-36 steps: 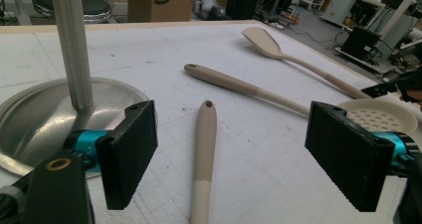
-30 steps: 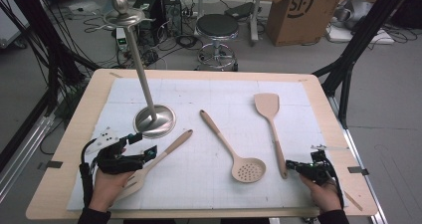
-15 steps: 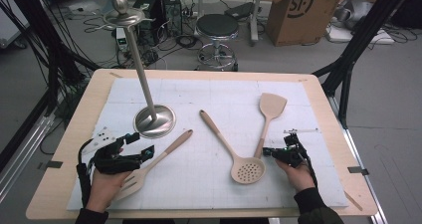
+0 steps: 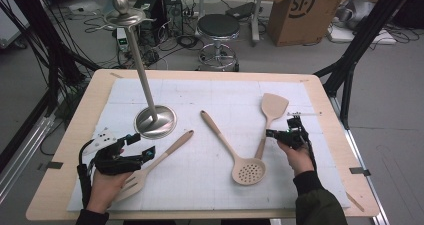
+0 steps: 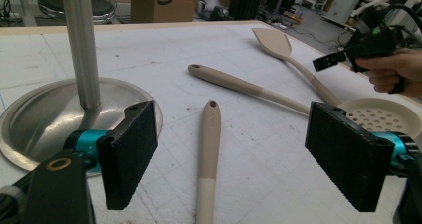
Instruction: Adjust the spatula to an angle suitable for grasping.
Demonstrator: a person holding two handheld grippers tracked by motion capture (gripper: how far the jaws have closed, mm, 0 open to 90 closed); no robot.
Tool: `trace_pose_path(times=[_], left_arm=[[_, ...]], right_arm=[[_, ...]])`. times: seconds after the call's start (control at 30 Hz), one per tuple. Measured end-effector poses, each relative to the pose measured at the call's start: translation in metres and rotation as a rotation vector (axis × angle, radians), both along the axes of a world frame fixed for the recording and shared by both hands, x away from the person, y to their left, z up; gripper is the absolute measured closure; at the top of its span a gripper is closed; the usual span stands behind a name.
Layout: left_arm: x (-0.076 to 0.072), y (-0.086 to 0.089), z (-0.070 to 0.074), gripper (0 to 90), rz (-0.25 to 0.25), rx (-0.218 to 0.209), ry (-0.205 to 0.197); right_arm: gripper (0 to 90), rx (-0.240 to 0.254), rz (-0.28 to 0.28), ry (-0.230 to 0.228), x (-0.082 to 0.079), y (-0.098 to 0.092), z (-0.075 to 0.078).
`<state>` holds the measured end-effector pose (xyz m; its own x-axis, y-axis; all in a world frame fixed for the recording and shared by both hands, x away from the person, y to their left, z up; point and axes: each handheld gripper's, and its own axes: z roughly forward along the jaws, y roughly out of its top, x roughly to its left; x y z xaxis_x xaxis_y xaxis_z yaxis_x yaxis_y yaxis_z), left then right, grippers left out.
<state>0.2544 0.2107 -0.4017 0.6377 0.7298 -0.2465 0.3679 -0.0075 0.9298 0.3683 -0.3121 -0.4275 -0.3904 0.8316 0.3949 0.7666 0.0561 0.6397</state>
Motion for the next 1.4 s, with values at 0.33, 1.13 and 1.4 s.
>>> trace_pose_path(times=[0.33,1.13,1.4], left_arm=[[0.001,-0.001,-0.001,21.2,-0.005,0.009,0.004],[-0.002,-0.004,-0.001,21.2,-0.026,0.017,0.0],[-0.002,-0.004,-0.002,21.3,-0.021,0.011,0.004]], right_arm=[[89.7,-0.194,0.047,0.041,0.06,0.037,-0.008],[89.8,-0.203,-0.101,0.019,0.064,-0.009,-0.014],[89.8,-0.079,-0.133,0.004,0.058,-0.017,-0.016]])
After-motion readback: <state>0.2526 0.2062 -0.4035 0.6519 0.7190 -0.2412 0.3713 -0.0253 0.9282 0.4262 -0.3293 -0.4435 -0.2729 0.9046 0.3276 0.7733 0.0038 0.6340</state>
